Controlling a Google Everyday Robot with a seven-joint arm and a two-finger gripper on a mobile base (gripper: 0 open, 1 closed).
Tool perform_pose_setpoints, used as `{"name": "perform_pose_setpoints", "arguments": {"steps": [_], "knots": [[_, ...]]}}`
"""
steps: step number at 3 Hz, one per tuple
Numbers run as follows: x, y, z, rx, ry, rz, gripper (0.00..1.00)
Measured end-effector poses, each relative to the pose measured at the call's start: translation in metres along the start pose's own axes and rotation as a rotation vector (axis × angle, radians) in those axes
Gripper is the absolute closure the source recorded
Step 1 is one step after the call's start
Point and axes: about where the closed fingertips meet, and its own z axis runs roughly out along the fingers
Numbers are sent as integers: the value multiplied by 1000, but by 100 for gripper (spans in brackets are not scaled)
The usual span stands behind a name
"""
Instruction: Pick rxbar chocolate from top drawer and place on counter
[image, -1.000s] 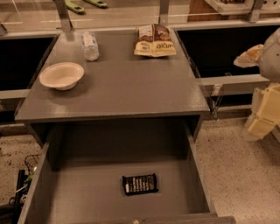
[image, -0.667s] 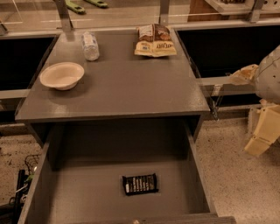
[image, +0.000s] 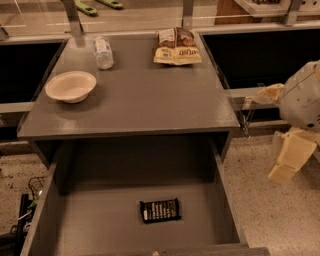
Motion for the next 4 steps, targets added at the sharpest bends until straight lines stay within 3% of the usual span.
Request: {"name": "perform_pose_setpoints", "arguments": {"steps": [2, 3, 4], "knots": [[-2, 1, 51, -10, 4, -37, 0], [-4, 7, 72, -44, -7, -53, 0], [-8, 20, 108, -111, -23, -56, 0]]}}
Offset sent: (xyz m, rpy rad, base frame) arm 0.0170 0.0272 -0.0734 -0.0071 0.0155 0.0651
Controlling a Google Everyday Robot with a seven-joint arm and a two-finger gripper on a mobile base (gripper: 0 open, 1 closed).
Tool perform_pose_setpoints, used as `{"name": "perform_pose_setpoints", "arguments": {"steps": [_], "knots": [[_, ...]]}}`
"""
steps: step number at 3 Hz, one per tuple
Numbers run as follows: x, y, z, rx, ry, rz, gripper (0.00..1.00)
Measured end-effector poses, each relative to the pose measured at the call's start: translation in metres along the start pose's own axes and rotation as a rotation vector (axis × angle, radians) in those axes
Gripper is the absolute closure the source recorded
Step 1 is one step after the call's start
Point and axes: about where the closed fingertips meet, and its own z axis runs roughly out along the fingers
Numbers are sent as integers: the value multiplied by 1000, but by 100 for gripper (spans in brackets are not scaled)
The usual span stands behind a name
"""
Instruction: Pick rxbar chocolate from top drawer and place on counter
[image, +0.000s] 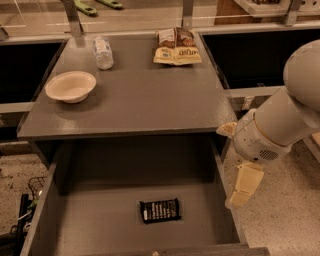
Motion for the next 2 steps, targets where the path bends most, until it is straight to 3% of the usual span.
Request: {"name": "perform_pose_setpoints", "arguments": {"steps": [2], "knots": [[-1, 3, 3, -15, -27, 1, 0]]}}
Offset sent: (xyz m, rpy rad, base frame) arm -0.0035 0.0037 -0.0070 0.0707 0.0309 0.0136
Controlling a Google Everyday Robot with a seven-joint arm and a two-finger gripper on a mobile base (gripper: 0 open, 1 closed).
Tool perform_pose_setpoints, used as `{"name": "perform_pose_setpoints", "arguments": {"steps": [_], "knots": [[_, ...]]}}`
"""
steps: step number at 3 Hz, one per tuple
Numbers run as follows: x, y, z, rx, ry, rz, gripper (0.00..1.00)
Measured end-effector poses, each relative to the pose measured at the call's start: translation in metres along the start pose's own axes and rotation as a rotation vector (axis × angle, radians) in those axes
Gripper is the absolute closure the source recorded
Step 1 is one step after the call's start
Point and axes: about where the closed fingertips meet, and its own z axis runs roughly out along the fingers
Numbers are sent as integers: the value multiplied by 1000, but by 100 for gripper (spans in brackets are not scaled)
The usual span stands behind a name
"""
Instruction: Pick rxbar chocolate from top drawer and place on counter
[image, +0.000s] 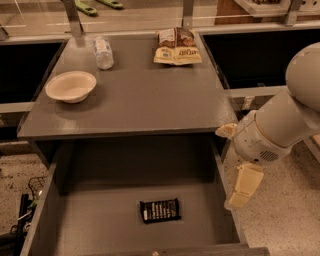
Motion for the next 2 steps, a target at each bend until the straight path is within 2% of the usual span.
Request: {"name": "perform_pose_setpoints", "arguments": {"steps": [2], "knots": [[-29, 18, 45, -95, -115, -26, 0]]}}
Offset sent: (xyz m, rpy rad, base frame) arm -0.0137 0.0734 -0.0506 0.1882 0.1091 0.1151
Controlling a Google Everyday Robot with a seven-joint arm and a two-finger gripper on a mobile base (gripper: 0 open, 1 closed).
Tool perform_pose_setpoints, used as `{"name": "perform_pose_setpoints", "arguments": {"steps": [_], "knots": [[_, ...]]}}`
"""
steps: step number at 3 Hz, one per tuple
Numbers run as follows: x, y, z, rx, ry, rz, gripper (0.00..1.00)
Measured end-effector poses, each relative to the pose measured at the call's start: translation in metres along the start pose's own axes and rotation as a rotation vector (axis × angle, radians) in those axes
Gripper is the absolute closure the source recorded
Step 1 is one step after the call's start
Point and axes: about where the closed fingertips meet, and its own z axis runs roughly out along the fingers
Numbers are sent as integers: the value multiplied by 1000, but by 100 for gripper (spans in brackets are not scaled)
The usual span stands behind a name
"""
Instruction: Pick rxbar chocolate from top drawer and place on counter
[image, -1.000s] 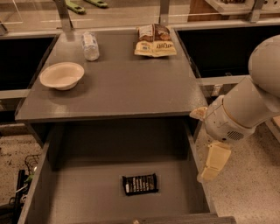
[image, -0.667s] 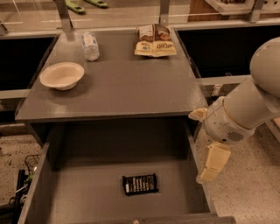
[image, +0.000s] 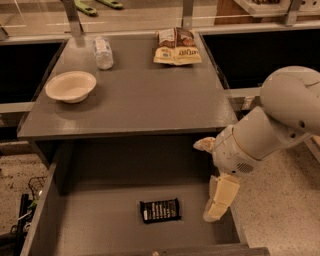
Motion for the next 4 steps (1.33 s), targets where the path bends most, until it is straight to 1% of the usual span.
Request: {"name": "perform_pose_setpoints", "arguments": {"steps": [1, 3, 4], "knots": [[-14, 4, 22, -54, -32, -26, 0], [-35, 14, 55, -138, -70, -76, 0], [-35, 14, 55, -137, -70, -76, 0]]}}
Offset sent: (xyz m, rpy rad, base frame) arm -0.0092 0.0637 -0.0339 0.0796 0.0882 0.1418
